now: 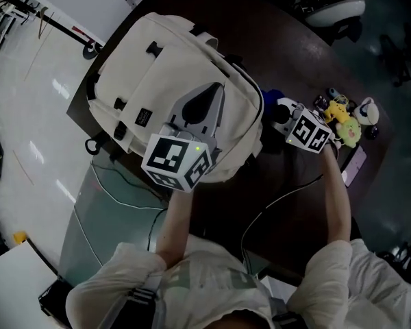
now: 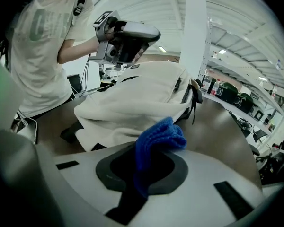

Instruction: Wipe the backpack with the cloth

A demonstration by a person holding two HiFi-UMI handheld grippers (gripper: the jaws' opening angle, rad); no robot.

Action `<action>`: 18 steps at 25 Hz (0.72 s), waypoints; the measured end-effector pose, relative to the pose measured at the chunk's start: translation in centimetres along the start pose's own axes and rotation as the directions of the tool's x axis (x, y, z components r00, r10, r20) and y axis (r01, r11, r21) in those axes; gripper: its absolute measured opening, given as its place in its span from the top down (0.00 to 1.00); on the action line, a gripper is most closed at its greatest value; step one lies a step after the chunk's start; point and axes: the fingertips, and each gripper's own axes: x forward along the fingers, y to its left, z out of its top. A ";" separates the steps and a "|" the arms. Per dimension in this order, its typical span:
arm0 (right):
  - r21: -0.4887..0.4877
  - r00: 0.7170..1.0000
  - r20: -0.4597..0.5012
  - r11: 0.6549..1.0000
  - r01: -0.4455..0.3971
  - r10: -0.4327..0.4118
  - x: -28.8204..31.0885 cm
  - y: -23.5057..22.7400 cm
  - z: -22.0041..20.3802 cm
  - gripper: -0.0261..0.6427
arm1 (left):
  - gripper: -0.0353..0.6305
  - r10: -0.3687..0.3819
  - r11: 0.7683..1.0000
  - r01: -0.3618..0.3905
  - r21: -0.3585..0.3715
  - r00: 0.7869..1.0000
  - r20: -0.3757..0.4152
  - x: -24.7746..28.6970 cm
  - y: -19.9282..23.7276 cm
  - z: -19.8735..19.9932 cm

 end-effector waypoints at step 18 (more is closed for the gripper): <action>0.530 0.691 0.016 0.592 0.607 -0.723 -10.9 -1.6 7.6 0.90 | 0.94 -0.238 0.971 0.235 0.046 0.970 0.058 -2.7 -2.3 4.1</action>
